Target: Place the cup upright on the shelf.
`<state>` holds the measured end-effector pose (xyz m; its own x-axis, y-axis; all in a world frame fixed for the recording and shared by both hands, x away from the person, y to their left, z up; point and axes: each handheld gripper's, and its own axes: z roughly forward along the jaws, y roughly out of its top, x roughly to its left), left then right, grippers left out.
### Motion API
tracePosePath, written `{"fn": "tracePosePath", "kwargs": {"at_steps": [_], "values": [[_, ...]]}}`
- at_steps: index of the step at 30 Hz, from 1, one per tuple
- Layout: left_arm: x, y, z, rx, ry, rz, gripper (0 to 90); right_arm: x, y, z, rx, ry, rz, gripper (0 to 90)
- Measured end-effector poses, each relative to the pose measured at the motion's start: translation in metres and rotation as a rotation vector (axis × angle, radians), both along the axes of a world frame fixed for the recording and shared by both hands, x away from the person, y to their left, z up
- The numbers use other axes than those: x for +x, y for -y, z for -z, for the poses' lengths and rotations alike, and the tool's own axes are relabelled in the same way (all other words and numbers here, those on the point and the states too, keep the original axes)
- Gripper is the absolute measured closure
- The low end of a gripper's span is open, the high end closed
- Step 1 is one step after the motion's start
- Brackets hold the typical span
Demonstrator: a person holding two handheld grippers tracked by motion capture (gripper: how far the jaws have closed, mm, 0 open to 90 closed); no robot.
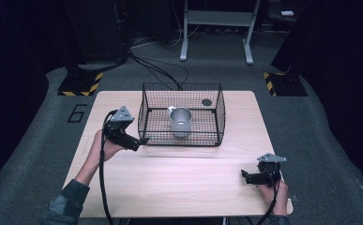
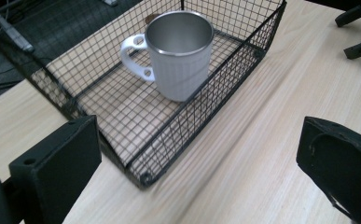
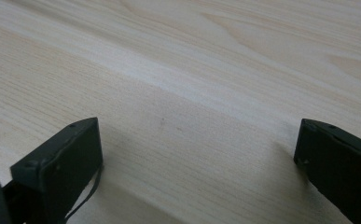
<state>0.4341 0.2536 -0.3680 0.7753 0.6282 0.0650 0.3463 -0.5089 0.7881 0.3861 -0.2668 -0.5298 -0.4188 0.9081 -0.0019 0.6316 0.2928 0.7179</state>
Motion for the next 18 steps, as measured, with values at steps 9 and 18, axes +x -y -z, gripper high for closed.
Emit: {"fn": "tracePosePath", "kwargs": {"at_steps": [9,18], "values": [[-0.023,-0.04,0.042,-0.023,-0.035,-0.094,0.0,0.0,0.0,0.0,0.001,-0.001,0.002,0.5],[-0.037,-0.071,0.091,-0.057,-0.098,-0.202,0.0,0.0,0.0,0.0,0.001,-0.002,0.003,0.5]]}}
